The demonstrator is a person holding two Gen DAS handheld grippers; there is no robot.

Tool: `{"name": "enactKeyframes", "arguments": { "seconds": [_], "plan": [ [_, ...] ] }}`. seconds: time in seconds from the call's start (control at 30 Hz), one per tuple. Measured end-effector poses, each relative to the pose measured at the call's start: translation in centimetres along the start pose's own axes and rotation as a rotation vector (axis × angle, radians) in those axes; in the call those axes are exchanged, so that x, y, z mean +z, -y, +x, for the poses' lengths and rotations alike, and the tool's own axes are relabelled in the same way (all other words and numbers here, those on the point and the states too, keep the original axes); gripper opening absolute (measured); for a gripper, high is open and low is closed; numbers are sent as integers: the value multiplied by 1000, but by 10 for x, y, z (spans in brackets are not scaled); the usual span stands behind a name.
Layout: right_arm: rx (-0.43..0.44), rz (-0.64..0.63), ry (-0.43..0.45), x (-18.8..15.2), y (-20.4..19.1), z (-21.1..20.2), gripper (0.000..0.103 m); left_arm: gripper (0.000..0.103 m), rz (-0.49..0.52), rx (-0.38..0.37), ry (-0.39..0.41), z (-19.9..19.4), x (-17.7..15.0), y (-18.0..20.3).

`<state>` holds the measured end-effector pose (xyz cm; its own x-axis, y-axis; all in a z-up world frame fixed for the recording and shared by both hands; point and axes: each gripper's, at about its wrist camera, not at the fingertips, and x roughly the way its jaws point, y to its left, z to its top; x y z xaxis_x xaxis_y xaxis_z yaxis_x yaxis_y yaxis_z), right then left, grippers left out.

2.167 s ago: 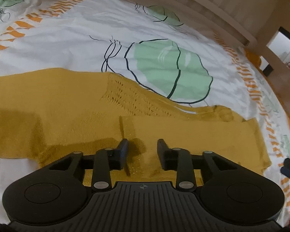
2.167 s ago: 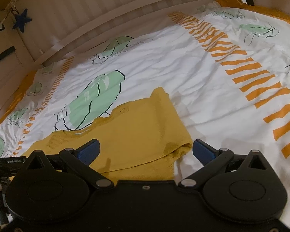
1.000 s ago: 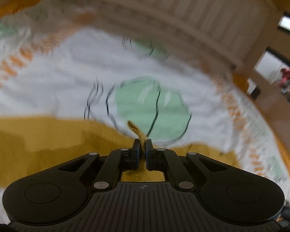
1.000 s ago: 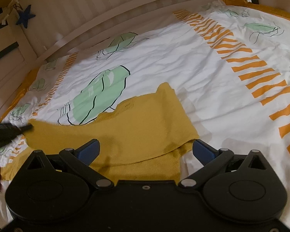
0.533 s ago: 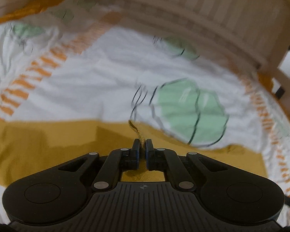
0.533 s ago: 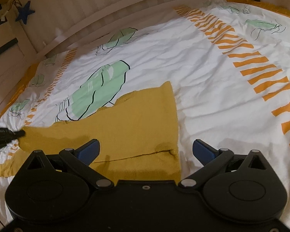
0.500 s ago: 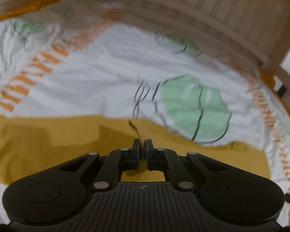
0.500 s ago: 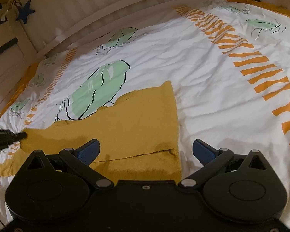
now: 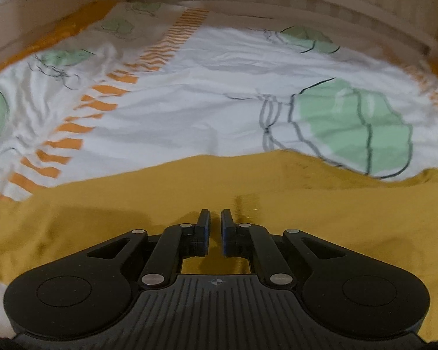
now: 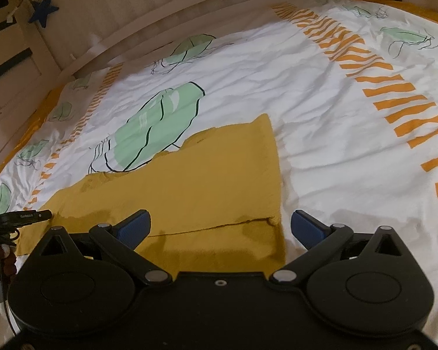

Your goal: Fold small clothes

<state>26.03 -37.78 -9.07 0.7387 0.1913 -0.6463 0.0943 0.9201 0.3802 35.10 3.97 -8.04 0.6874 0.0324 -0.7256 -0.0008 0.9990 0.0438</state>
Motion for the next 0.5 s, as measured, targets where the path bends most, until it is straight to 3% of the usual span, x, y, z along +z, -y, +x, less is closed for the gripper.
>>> {"name": "enactKeyframes", "arguments": {
  "seconds": [0.17, 0.3, 0.5],
  "plan": [
    [16, -10, 11, 0, -3, -2, 102, 8, -88, -9, -4, -7, -8, -25],
    [35, -30, 26, -3, -11, -2, 102, 29, -136, 0, 13, -21, -15, -52],
    [101, -122, 49, -13, -43, 5, 102, 33, -245, 69, 49, -45, -24, -105]
  ]
}}
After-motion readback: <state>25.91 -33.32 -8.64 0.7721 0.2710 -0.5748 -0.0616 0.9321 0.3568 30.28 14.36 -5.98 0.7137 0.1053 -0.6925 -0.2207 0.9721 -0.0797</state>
